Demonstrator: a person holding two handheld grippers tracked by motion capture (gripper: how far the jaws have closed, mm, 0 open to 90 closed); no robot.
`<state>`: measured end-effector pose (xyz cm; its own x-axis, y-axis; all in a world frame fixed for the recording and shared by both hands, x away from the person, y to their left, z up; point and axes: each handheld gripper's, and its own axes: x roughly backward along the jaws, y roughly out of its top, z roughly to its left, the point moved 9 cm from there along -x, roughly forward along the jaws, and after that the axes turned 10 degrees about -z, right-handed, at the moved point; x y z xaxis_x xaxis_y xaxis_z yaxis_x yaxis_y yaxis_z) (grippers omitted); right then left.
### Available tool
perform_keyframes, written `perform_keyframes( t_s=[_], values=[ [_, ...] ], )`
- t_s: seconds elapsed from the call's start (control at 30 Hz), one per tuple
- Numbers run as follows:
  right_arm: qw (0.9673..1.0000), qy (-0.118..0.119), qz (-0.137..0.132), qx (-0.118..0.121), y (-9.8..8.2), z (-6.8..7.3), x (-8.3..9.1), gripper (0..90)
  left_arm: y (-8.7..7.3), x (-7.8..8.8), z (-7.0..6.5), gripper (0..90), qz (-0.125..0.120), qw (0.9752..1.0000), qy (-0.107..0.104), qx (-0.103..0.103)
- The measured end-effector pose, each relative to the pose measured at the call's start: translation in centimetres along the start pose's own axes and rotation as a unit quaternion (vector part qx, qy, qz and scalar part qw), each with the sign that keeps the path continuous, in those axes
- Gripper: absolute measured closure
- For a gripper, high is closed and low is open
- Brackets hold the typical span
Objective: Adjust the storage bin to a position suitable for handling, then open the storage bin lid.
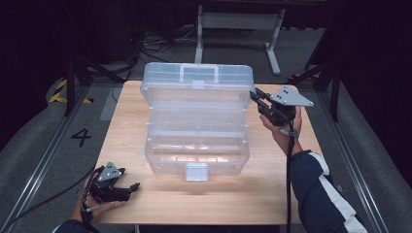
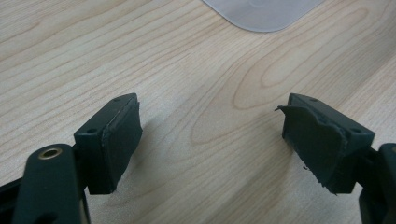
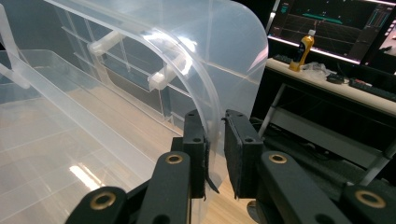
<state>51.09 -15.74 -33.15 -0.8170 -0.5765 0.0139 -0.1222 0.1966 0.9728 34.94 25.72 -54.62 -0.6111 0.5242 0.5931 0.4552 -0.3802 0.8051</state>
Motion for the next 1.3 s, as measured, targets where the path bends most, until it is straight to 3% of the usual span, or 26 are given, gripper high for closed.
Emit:
perform_keyframes(
  t_s=[0.17,0.47,0.63,0.67,0.77,1.3],
  values=[
    [1.0,0.004,0.003,-0.003,0.1,-0.2,-0.3,80.0,0.0,0.0,0.2,19.8,0.001,1.0,0.001,-0.006],
    [0.9999,0.006,0.004,-0.014,0.2,-0.7,-0.9,80.4,0.0,0.0,0.1,19.6,0.002,1.0,-0.002,-0.001],
    [0.9998,0.009,0.01,-0.016,0.4,-0.9,-1.2,80.5,0.1,0.0,0.3,20.0,0.0,1.0,0.007,-0.002],
    [0.9997,0.01,0.011,-0.018,0.4,-1.0,-1.3,80.5,0.0,0.0,0.2,20.0,0.003,1.0,0.006,0.007],
    [0.9996,0.01,0.011,-0.025,0.3,-1.2,-1.5,80.8,0.2,-0.2,0.5,19.9,0.001,1.0,0.007,0.0],
    [0.9992,0.008,0.012,-0.037,0.4,-1.7,-2.2,81.5,0.2,-0.3,0.4,19.7,0.0,0.9999,0.007,0.007]
  ],
)
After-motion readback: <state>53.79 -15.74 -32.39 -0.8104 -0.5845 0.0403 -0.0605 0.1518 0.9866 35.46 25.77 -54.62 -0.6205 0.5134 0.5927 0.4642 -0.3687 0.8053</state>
